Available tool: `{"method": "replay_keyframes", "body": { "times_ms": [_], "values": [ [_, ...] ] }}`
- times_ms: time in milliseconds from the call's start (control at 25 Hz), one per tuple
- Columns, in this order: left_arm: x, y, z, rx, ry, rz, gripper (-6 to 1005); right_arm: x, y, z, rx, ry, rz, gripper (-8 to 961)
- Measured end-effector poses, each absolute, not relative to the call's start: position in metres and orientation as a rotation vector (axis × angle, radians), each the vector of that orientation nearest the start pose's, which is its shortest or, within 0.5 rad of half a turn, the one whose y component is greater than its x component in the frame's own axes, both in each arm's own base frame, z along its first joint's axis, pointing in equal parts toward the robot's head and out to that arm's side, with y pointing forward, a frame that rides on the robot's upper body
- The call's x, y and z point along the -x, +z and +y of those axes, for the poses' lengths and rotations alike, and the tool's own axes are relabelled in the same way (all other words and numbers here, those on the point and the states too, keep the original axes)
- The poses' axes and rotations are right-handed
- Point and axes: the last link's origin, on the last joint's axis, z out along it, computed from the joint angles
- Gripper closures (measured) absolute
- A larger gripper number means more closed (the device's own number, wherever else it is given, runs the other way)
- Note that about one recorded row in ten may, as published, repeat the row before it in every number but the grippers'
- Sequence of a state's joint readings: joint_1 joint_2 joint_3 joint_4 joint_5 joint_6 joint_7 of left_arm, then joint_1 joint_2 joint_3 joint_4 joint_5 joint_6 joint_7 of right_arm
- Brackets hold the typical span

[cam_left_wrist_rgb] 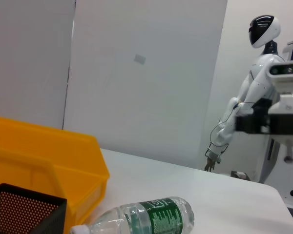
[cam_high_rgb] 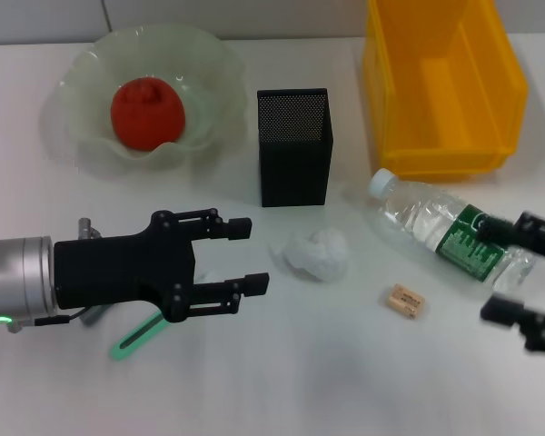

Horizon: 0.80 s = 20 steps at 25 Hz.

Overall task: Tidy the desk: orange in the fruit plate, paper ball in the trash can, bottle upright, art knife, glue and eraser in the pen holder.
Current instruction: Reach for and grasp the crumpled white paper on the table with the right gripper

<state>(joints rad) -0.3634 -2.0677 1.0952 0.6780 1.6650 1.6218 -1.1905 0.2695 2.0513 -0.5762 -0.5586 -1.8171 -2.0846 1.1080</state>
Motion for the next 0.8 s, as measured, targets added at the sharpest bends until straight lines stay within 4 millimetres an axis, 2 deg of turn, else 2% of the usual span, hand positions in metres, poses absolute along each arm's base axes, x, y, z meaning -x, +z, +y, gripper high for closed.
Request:
{"method": "replay_keyframes", "body": {
  "times_ms": [80,120,280,320,360,400,600,720,760,800],
  "values": [
    [0.254,-0.026,0.278,2.868,-0.865,-0.357,301,-0.287,0.05,0.224,2.629,1.249,0.453,119],
    [0.254,-0.026,0.278,2.868,-0.865,-0.357,301,-0.287,0.05,0.224,2.629,1.249,0.453,119],
    [0.255,-0.026,0.278,2.867,-0.862,-0.353,302,-0.277,0.075,0.255,2.709,1.034,0.648,119],
    [0.255,-0.026,0.278,2.867,-0.862,-0.353,302,-0.277,0.075,0.255,2.709,1.034,0.648,119],
    [0.256,-0.027,0.276,2.864,-0.866,-0.359,302,-0.268,0.083,0.269,2.755,0.928,0.78,119],
    [0.256,-0.027,0.276,2.864,-0.866,-0.359,302,-0.268,0.083,0.269,2.755,0.928,0.78,119],
    [0.252,-0.028,0.274,2.831,-0.939,-0.332,302,-0.242,0.094,0.311,2.826,0.593,1.109,119],
    [0.253,-0.029,0.274,2.803,-0.966,-0.316,302,-0.219,0.093,0.335,2.877,0.358,1.189,120],
    [0.254,-0.029,0.273,2.798,-0.969,-0.303,302,-0.203,0.09,0.348,2.898,0.211,1.218,120],
    [0.254,-0.029,0.273,2.798,-0.969,-0.303,302,-0.203,0.09,0.348,2.898,0.211,1.218,120]
  ]
}}
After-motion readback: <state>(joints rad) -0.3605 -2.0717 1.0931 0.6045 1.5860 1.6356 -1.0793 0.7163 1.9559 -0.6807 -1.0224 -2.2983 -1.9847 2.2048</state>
